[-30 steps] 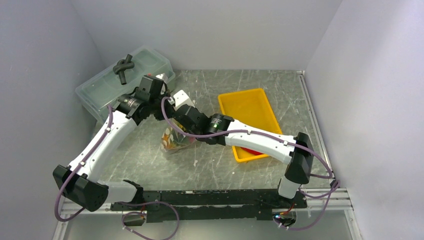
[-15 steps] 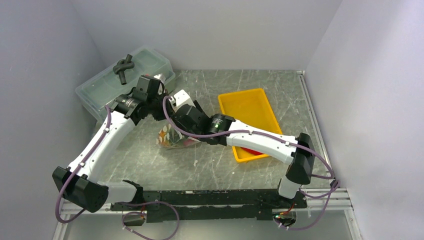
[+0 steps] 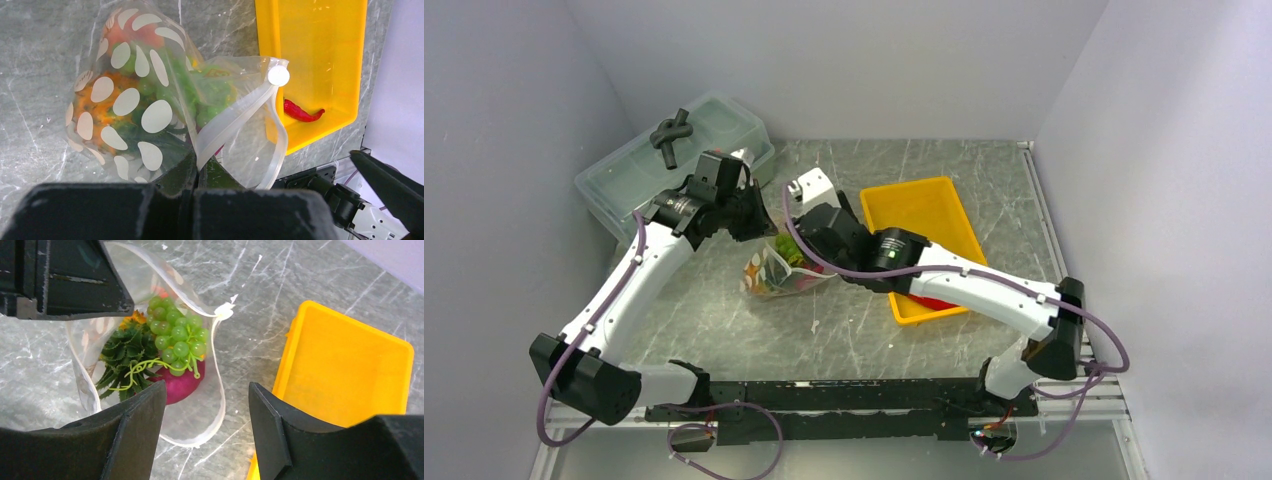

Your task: Place the food in the zip-top bag and seal the zipper

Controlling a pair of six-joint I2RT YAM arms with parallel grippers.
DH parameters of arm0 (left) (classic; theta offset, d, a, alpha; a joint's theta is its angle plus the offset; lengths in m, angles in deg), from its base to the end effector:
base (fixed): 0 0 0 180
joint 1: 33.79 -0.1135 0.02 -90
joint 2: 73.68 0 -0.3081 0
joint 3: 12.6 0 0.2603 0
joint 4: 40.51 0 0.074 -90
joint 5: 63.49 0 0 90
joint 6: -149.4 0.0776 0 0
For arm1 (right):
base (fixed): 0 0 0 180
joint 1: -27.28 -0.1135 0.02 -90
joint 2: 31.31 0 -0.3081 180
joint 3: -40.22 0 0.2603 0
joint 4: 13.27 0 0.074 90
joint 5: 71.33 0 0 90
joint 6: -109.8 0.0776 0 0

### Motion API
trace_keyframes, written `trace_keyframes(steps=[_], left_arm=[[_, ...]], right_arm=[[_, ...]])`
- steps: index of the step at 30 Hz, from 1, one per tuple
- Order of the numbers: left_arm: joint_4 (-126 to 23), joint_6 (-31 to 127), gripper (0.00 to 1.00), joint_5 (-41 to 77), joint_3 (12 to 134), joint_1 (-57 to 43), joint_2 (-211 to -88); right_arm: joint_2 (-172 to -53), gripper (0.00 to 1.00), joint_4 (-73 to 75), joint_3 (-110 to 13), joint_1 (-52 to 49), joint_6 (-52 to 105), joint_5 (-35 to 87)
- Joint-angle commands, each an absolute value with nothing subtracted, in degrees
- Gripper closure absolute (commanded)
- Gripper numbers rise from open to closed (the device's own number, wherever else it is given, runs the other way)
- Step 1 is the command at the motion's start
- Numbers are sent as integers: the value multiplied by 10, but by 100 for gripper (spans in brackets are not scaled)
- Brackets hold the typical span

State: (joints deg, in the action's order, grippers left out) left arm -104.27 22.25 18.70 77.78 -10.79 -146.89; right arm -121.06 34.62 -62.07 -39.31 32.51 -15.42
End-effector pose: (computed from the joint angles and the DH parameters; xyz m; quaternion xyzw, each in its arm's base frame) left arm 0.2567 -0.1204 0.3757 -0.0892 0.9230 -0.2397 0.2876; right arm 0.1931 0.3365 0.3981 -0.2649 0.8182 0.0795 0.5041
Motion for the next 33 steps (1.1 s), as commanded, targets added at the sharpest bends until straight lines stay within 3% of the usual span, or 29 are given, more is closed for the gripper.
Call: trace_keyframes(steps=[1,20,33], left_arm=[[-1013,228,100,162,777,-111,-1448],[-1001,247,100,153,764,-112,-1445],[-981,263,100,141,750,-112,-1431]], right_arm=[[-1154,35,351,-596,-387,343,-192],[-947,29,418,-401,-243,411,-139],[-966,20,444,-312,-145,423,-72]])
